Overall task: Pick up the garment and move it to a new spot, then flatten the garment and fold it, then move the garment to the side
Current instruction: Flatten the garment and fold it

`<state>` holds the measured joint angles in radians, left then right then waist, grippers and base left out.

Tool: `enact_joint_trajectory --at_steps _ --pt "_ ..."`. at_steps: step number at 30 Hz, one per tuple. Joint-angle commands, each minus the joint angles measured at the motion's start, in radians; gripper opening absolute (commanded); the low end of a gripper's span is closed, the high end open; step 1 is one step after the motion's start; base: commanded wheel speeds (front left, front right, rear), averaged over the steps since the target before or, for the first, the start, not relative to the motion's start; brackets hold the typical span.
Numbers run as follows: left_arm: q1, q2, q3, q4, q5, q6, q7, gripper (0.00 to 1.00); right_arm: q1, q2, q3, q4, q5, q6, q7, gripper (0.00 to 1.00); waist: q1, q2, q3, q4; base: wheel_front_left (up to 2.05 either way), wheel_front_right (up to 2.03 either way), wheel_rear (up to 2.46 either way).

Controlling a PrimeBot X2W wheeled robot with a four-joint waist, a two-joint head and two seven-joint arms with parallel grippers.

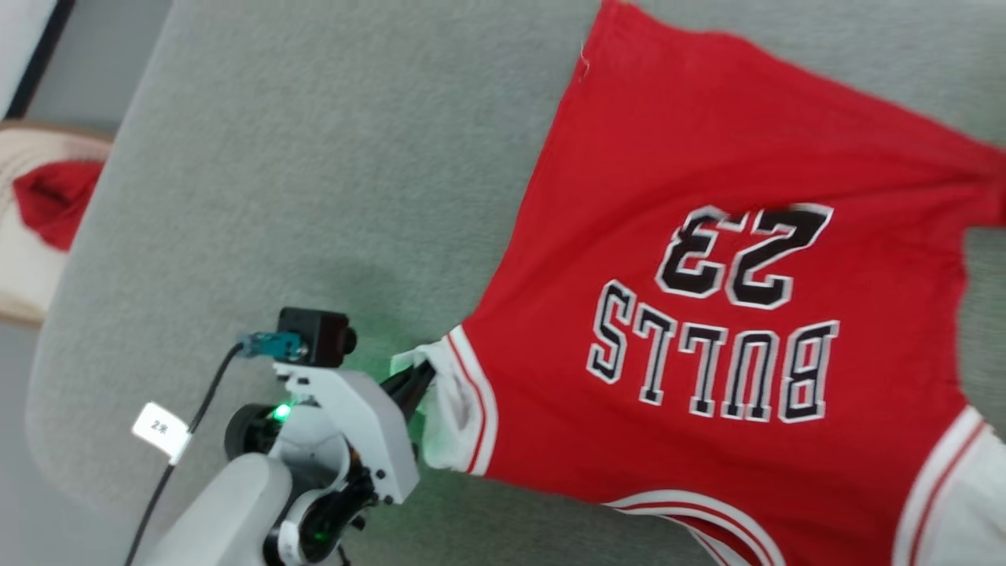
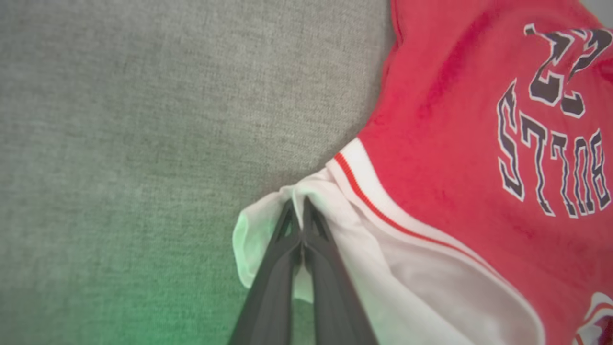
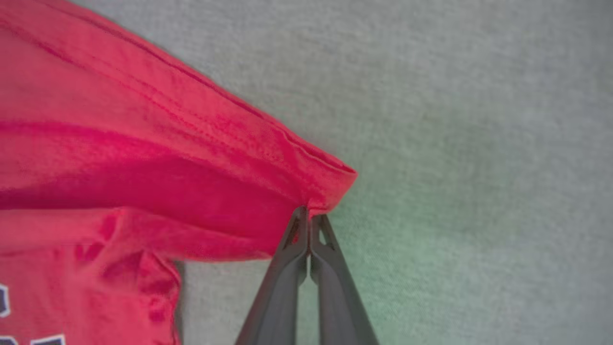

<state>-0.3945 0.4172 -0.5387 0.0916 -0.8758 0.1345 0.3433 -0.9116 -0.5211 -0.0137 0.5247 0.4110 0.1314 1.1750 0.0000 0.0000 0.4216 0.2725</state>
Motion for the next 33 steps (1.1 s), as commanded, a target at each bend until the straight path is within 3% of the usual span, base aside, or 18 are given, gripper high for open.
enact_joint_trajectory --at_steps 1,7,14,25,33 --pt "0.025 0.011 0.001 0.002 -0.003 0.012 0.010 0.00 0.056 -0.015 0.005 -0.035 0.032 -0.001 -0.004 0.00 0.0000 0.0000 -0.059 -0.067 0.00 0.00 0.00" --pt "0.060 0.046 0.017 -0.036 -0.012 0.033 0.018 0.00 0.276 -0.034 -0.023 -0.223 0.155 -0.001 -0.017 0.00 0.0000 0.0000 -0.101 -0.133 0.00 0.00 0.00" --pt "0.098 0.081 0.034 -0.082 -0.021 0.062 0.033 0.00 0.521 -0.003 -0.117 -0.408 0.211 -0.001 -0.019 0.00 0.0000 0.0000 -0.141 -0.197 0.00 0.00 0.00" --pt "0.142 0.109 0.042 -0.146 -0.031 0.094 0.049 0.00 0.853 0.142 -0.294 -0.617 0.215 -0.001 0.001 0.00 0.0000 0.0000 -0.157 -0.248 0.00 0.00 0.00" --pt "0.154 0.110 0.039 -0.163 -0.030 0.102 0.052 0.00 0.950 0.225 -0.327 -0.652 0.190 -0.001 -0.026 0.00 0.0000 0.0000 -0.158 -0.255 0.00 0.00 0.00"
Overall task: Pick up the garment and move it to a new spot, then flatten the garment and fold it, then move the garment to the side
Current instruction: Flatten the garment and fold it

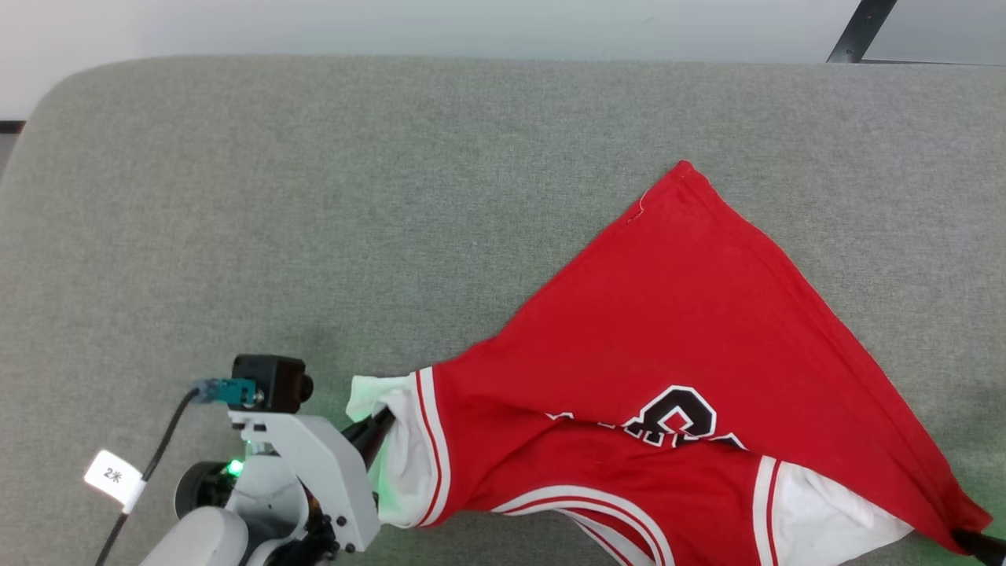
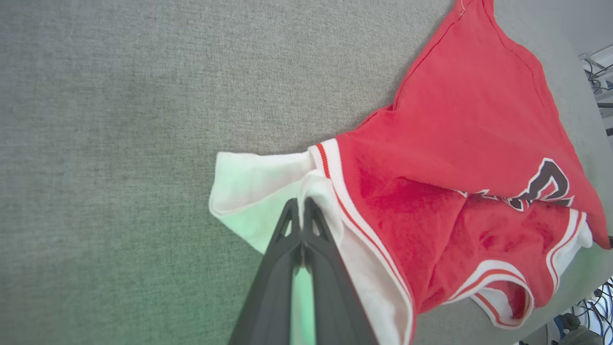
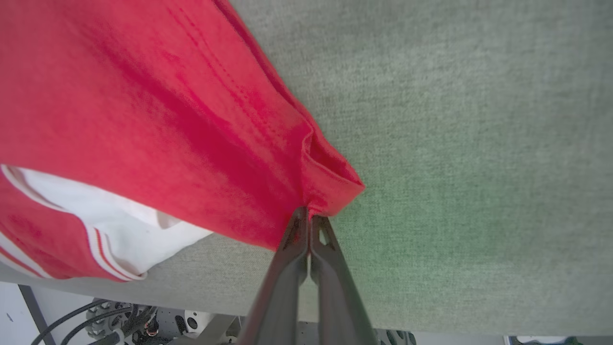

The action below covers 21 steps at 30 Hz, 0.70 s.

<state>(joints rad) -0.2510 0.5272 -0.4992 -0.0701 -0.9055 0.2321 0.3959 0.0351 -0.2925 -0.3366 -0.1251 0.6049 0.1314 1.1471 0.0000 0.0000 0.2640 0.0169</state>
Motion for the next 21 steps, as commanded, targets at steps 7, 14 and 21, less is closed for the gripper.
enact_joint_trajectory --at_steps 7,14,21 --pt "0.019 0.001 -0.001 0.001 -0.007 0.005 -0.004 0.00 0.003 0.013 0.027 0.024 -0.027 -0.001 -0.083 0.49 0.0000 0.0000 -0.011 -0.002 0.00 0.00 0.00" --pt "0.033 -0.001 -0.005 0.005 -0.011 0.005 -0.009 0.00 0.023 -0.018 0.049 -0.035 -0.038 -0.001 -0.135 1.00 0.0000 0.0000 -0.036 0.009 0.00 0.00 0.00" --pt "0.028 -0.014 -0.018 0.006 -0.004 0.003 -0.015 0.00 -0.010 -0.052 0.074 -0.204 -0.043 -0.001 -0.234 1.00 0.0000 0.0000 -0.051 0.040 0.00 0.00 0.00"
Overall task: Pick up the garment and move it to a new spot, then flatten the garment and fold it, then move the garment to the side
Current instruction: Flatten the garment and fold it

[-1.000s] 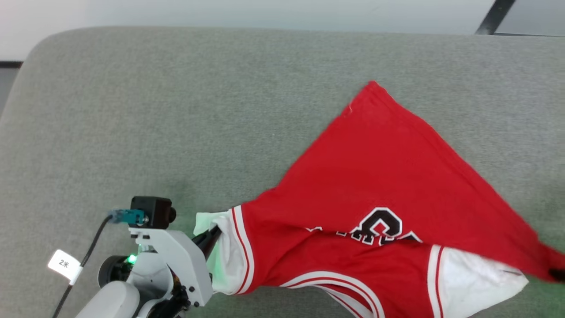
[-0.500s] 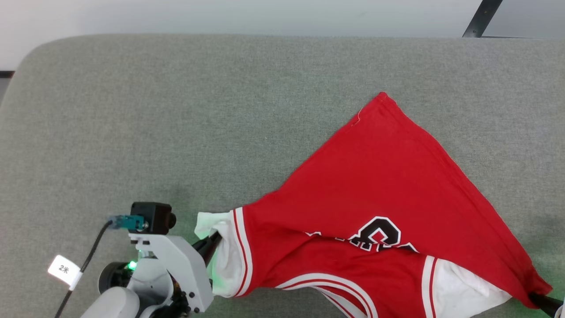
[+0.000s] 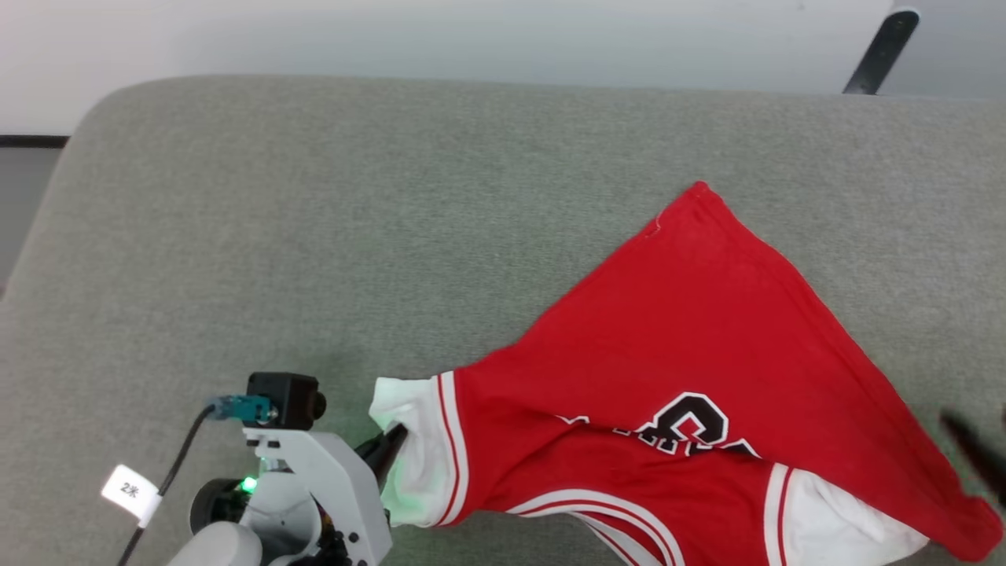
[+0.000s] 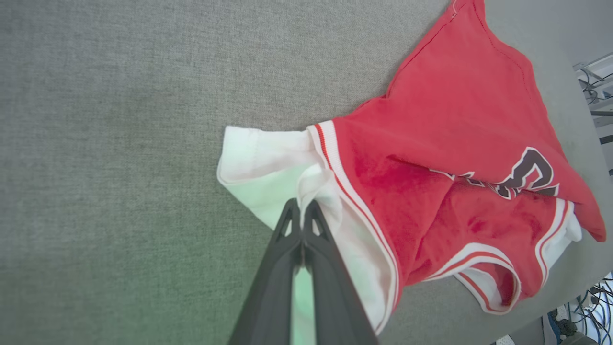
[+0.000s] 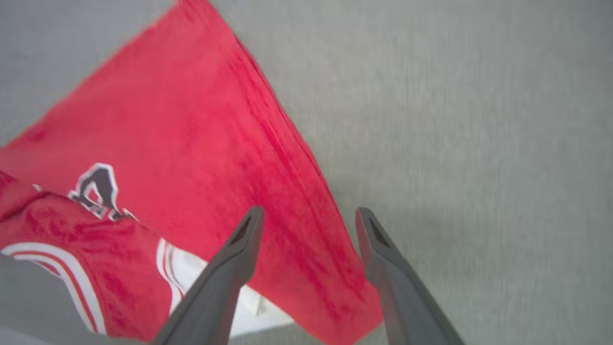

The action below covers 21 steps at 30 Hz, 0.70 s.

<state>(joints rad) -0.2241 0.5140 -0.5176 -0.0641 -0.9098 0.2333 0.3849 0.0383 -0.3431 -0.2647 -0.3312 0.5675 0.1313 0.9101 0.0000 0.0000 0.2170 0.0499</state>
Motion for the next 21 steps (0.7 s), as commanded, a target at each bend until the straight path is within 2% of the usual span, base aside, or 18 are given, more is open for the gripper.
enact_joint_trajectory --at_steps 1,5,7,12,16,21 --pt "-0.001 -0.003 -0.002 0.001 0.002 0.000 -0.005 0.00 -0.031 -0.006 0.008 -0.016 -0.013 -0.001 -0.029 1.00 0.0000 0.0000 -0.005 0.012 0.00 0.00 0.00" --pt "-0.018 -0.016 -0.011 0.009 0.005 -0.007 -0.006 0.00 -0.122 -0.047 0.085 -0.045 -0.060 -0.001 -0.198 1.00 0.0000 0.0000 -0.005 0.035 0.00 0.00 0.00" --pt "-0.024 -0.023 -0.017 0.015 0.006 -0.014 -0.006 0.00 -0.177 -0.095 0.149 -0.037 -0.103 -0.001 -0.305 1.00 0.0000 0.0000 -0.005 0.048 0.00 0.00 0.00" --pt "-0.045 -0.039 -0.030 0.037 0.008 -0.029 -0.008 0.00 -0.311 -0.153 0.266 0.082 -0.181 -0.001 -0.526 1.00 0.0000 0.0000 -0.005 0.080 0.00 0.00 0.00" --pt "-0.062 -0.055 -0.042 0.055 0.009 -0.043 -0.011 0.00 -0.421 -0.173 0.343 0.208 -0.175 -0.001 -0.565 1.00 0.0000 0.0000 0.000 0.110 0.00 0.00 0.00" --pt "-0.092 -0.076 -0.058 0.076 0.013 -0.064 -0.014 0.00 -0.566 -0.205 0.432 0.354 -0.128 -0.001 -0.508 1.00 0.0000 0.0000 0.028 0.149 0.00 0.00 0.00"
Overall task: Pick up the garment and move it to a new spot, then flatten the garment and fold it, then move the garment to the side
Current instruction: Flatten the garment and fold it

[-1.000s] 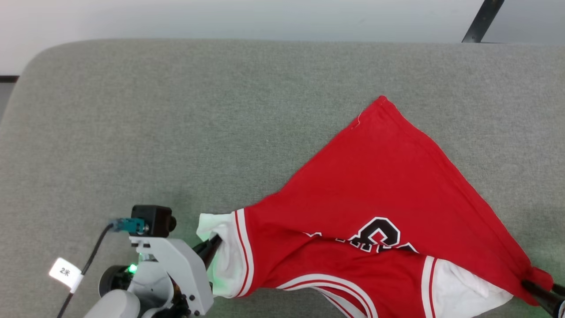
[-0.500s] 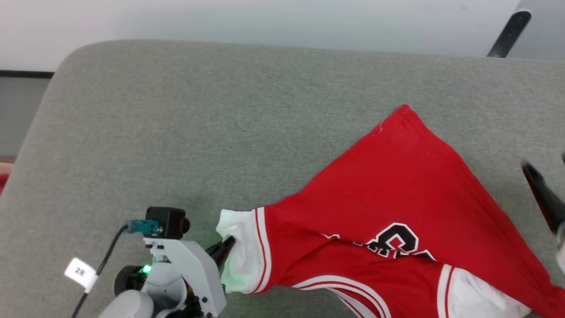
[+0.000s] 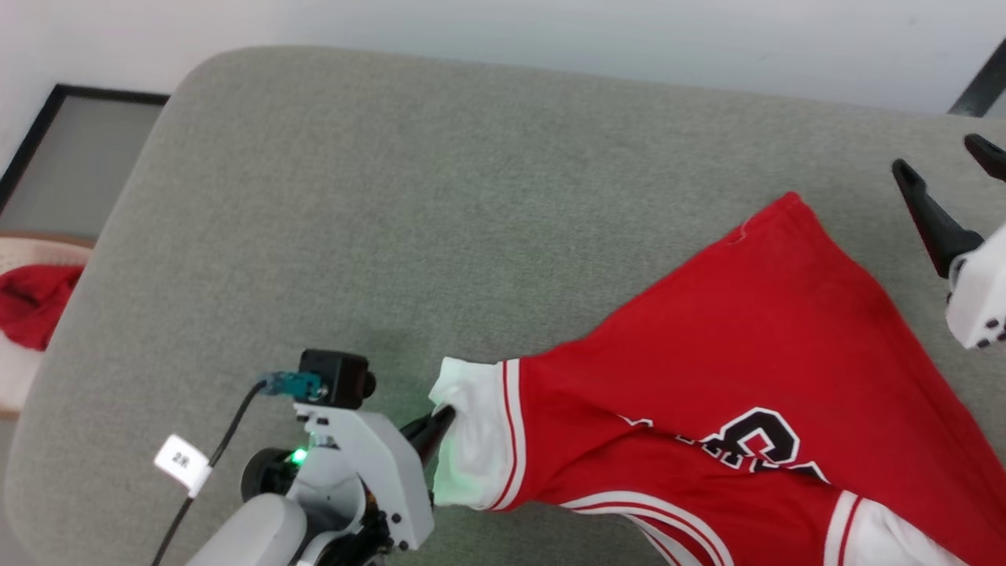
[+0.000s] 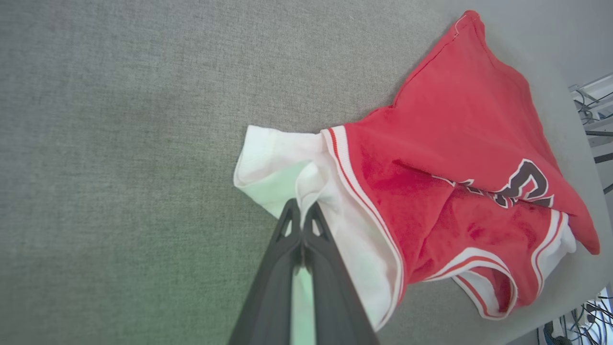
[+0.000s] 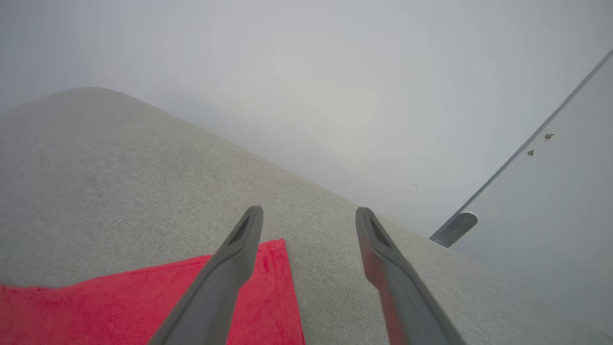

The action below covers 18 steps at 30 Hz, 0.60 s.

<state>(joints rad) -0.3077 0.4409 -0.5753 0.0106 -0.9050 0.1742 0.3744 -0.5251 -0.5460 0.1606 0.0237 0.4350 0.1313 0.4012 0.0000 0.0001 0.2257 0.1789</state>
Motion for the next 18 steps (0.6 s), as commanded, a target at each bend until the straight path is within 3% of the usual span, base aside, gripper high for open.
enact_joint_trajectory --at_steps 1,11,18 --pt "-0.017 -0.008 -0.004 0.006 0.009 -0.010 -0.003 0.00 -0.035 -0.011 0.026 0.028 0.019 -0.001 0.022 1.00 0.0000 -0.0001 0.027 0.028 0.00 0.00 0.00" --pt "-0.095 -0.072 -0.033 0.060 0.017 -0.055 -0.024 0.00 -0.294 -0.085 0.201 0.291 0.207 -0.001 0.409 1.00 0.0000 -0.0001 0.130 0.104 0.00 0.00 0.00" --pt "-0.146 -0.118 -0.053 0.100 0.022 -0.083 -0.041 0.00 -0.406 -0.096 0.235 0.404 0.293 -0.001 0.671 1.00 0.0000 -0.0001 0.196 0.146 0.00 0.00 0.00"
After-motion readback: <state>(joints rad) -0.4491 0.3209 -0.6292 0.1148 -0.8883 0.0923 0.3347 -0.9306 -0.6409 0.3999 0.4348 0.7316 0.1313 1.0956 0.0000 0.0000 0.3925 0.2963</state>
